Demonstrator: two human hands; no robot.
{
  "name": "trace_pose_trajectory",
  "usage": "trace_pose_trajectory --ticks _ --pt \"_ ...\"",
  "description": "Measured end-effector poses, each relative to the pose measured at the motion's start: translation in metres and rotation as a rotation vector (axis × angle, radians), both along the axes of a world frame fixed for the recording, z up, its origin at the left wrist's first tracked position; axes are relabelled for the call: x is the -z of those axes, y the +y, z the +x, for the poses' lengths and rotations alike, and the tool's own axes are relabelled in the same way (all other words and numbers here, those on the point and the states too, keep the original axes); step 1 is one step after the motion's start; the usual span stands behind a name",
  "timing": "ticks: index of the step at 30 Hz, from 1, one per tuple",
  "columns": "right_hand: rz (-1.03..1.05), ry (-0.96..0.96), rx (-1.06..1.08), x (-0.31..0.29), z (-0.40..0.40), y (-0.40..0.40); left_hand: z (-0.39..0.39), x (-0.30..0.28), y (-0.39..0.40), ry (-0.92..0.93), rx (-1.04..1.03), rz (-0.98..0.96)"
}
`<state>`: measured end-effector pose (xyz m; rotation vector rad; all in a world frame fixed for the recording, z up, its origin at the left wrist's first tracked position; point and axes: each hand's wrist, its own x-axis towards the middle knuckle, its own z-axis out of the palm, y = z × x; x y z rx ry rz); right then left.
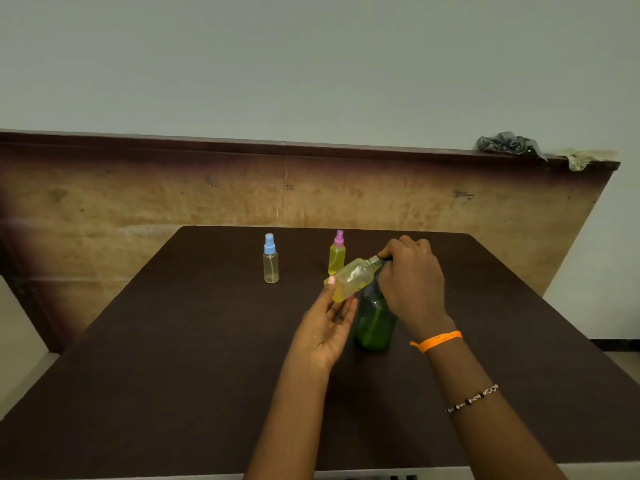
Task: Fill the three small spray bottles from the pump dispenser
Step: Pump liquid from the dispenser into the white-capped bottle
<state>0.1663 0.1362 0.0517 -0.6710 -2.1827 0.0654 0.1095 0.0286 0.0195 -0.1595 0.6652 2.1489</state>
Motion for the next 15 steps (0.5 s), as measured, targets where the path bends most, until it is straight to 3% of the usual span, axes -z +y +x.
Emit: trace_pose_trajectory --ticks 5,15 --pt "0.115 0.051 0.066 0.034 0.003 -0.006 -0.003 0.009 0.0 0.015 0.016 0.008" --pt "0.014 -0.053 0.028 -0.002 0.003 -0.004 0.0 0.003 -0.002 -0.008 0.017 0.026"
